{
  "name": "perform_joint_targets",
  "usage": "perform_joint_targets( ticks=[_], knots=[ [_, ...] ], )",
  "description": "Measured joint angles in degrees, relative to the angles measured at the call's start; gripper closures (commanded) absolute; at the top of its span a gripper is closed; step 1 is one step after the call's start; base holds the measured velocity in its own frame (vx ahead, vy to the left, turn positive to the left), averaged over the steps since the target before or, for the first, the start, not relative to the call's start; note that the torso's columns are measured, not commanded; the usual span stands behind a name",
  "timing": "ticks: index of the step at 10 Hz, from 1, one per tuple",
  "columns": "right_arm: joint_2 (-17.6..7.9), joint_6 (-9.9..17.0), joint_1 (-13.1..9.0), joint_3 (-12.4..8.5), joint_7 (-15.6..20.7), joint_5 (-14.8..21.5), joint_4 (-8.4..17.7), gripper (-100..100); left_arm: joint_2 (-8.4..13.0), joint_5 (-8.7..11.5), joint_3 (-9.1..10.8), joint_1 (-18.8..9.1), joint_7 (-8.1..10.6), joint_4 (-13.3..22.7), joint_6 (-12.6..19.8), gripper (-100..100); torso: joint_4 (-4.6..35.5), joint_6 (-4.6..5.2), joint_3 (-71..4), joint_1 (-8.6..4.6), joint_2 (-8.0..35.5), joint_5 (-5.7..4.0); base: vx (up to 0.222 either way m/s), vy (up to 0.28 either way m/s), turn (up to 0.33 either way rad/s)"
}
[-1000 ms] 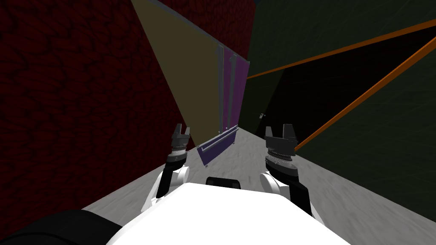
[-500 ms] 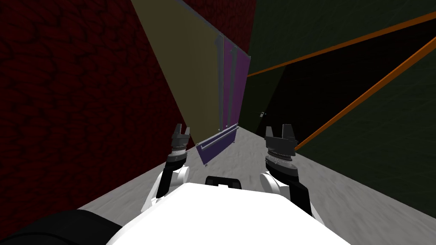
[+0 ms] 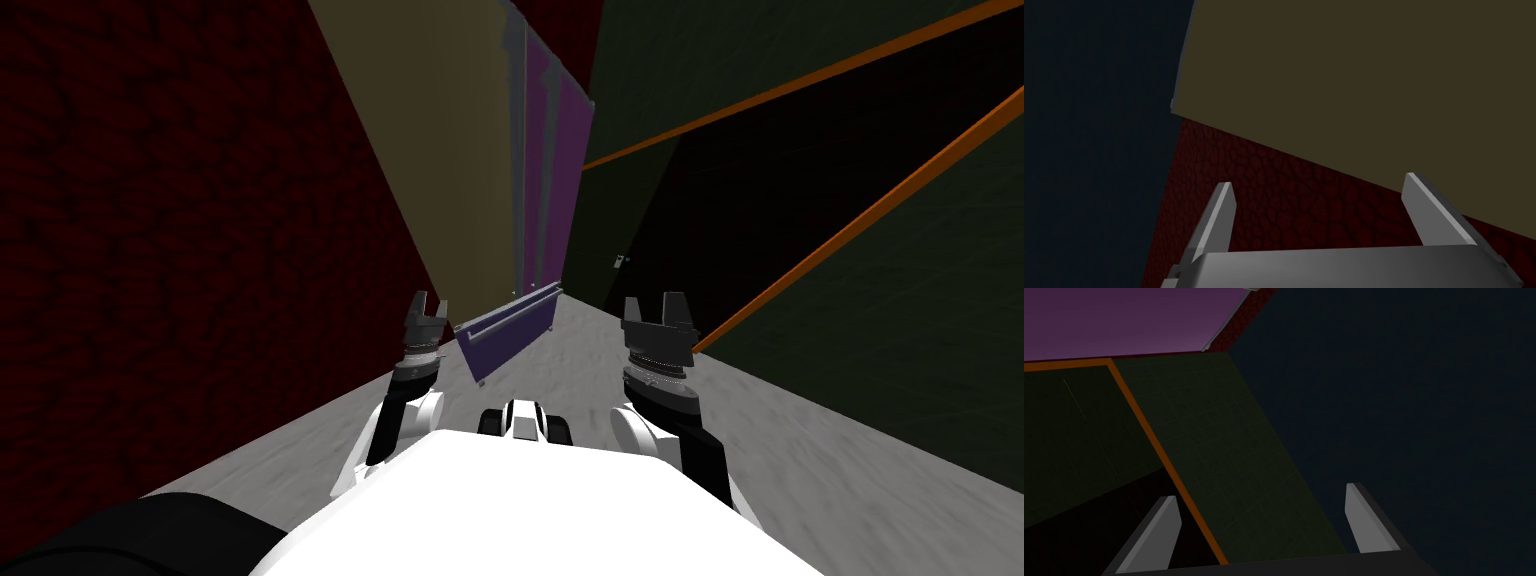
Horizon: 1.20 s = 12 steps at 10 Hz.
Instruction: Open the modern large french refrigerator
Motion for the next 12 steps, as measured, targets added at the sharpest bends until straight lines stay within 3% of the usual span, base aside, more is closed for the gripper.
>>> perform_joint_targets(
  ticks=[4,12],
  knots=[
    [0.0,0.0,0.0,0.0,0.0,0.0,0.0,0,4.0,1.7,-0.03,-1.6,1.51,4.8,-2.1,-100,0.8,0.0,-1.5,0.01,0.7,-0.01,0.088,-0.065,0.005],
    [0.0,0.0,0.0,0.0,0.0,0.0,0.0,0,5.8,5.8,-0.54,-5.1,5.33,17.3,-8.4,-100,0.8,0.0,-1.5,0.08,0.7,0.02,0.092,-0.073,0.006]
  ],
)
